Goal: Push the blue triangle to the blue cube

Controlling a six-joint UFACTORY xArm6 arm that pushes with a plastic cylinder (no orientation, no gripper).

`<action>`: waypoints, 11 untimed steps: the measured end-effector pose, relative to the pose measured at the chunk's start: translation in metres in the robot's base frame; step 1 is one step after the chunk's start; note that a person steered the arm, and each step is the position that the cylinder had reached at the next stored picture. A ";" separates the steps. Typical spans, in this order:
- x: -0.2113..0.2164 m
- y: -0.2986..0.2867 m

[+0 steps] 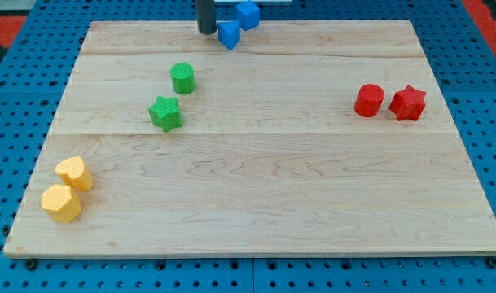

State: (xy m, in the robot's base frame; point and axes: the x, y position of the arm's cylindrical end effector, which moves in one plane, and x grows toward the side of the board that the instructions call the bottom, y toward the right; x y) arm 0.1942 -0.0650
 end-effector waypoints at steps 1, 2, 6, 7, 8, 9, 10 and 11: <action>-0.002 0.013; 0.003 0.057; 0.092 0.017; 0.068 0.013; 0.046 0.023; 0.033 0.041; 0.039 0.074; 0.111 0.084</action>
